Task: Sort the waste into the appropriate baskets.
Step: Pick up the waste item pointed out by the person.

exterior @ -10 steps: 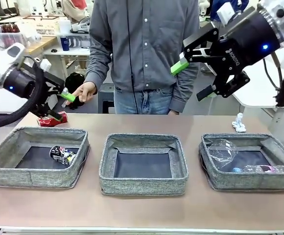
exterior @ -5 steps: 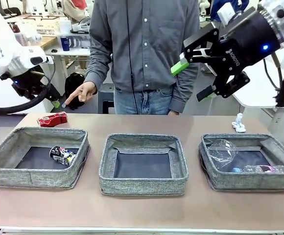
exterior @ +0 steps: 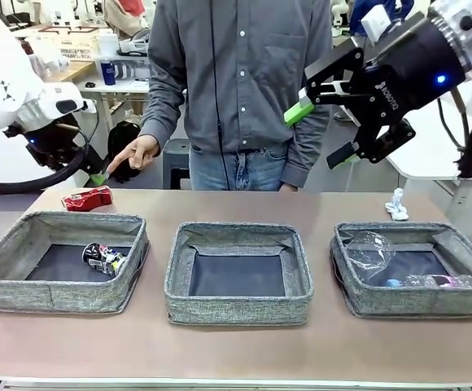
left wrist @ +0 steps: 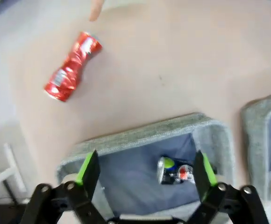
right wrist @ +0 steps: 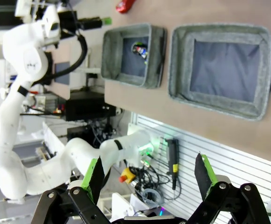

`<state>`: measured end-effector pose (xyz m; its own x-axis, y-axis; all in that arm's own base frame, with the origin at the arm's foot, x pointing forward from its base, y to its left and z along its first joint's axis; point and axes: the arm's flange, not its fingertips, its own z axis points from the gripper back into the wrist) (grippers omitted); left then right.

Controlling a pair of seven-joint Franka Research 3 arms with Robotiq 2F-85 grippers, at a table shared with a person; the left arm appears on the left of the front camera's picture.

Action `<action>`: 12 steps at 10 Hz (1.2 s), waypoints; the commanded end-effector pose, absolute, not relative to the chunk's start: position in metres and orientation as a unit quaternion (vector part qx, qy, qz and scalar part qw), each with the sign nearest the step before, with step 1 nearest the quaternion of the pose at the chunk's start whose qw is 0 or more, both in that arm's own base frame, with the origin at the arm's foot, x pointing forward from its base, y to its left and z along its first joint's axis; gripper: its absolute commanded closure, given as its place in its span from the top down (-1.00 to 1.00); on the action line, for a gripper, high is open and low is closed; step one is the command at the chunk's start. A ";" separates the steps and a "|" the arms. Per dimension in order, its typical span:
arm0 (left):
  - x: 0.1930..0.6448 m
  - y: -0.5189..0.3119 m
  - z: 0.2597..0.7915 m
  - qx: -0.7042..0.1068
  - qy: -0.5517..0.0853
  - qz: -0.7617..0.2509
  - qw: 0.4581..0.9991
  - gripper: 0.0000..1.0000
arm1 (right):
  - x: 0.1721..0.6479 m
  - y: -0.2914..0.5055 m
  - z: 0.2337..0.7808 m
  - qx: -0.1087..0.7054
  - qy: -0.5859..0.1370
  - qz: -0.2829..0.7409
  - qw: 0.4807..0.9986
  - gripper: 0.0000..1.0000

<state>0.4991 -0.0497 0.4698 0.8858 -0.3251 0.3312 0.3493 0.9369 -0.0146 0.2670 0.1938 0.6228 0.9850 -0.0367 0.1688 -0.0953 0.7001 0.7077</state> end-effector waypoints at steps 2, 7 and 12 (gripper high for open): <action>0.540 -0.020 0.464 -0.043 -0.167 -0.428 0.887 1.00 | 0.266 0.192 0.624 0.381 -0.081 0.012 0.921 1.00; 0.598 0.017 0.430 -0.034 -0.138 -0.442 0.886 1.00 | 0.266 0.192 0.624 0.381 -0.081 0.012 0.921 1.00; 0.643 0.043 0.350 -0.054 -0.093 -0.349 0.931 1.00 | 0.266 0.192 0.624 0.381 -0.081 0.012 0.921 1.00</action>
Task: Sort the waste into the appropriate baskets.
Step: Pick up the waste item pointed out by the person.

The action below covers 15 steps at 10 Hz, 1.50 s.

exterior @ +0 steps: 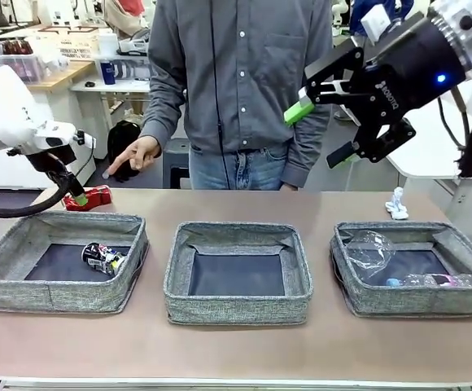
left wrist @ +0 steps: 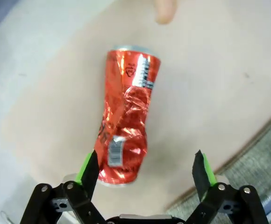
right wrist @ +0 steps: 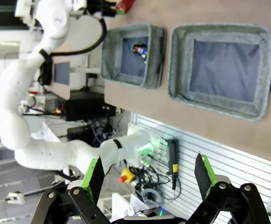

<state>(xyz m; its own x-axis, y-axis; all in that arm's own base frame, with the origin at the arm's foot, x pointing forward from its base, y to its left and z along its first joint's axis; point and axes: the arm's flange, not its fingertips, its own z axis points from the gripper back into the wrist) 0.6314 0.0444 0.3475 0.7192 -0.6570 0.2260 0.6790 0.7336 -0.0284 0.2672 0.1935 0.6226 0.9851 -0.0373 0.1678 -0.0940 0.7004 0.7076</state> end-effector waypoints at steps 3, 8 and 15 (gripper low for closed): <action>0.655 0.041 0.335 -0.043 -0.088 -0.342 0.934 1.00 | 0.266 0.192 0.624 0.381 -0.081 0.012 0.921 1.00; 0.656 0.040 0.331 -0.040 -0.088 -0.346 0.933 1.00 | 0.266 0.192 0.624 0.381 -0.081 0.012 0.921 1.00; 0.652 0.037 0.334 -0.015 -0.076 -0.352 0.933 -1.00 | 0.266 0.192 0.624 0.381 -0.081 0.012 0.921 1.00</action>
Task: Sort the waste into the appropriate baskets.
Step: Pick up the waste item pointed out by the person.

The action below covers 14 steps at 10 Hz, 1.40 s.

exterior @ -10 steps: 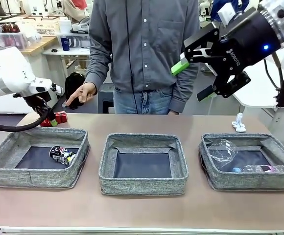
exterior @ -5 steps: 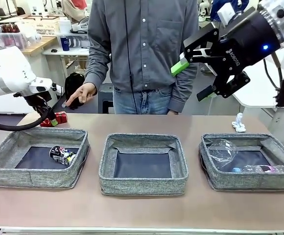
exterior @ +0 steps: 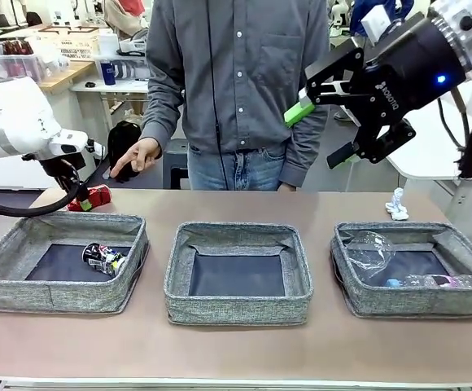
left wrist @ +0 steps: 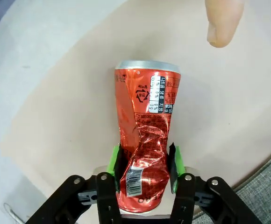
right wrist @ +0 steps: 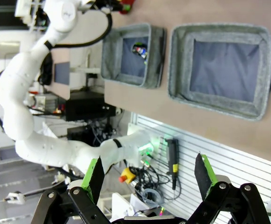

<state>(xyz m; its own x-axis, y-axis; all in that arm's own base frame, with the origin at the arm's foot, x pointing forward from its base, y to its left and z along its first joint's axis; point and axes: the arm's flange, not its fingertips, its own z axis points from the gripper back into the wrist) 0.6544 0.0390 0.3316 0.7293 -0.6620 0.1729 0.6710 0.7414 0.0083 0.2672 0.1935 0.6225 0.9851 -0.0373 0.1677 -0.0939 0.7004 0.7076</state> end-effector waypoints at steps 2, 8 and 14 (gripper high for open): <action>0.649 0.034 0.333 -0.001 -0.076 -0.358 0.931 -1.00 | 0.266 0.192 0.624 0.381 -0.081 0.012 0.921 1.00; 0.602 0.028 0.376 0.023 -0.089 -0.343 0.935 -1.00 | 0.266 0.192 0.624 0.381 -0.081 0.012 0.921 1.00; 0.413 -0.037 0.547 -0.019 -0.147 -0.503 0.852 -1.00 | 0.266 0.192 0.624 0.381 -0.081 0.012 0.921 1.00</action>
<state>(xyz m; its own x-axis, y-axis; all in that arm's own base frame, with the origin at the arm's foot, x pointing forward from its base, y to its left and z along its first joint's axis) 0.4274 -0.0462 0.5420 0.5229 -0.8267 0.2078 0.8257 0.5518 0.1174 0.2663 0.1932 0.6232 0.9849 -0.0370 0.1693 -0.0953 0.7005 0.7072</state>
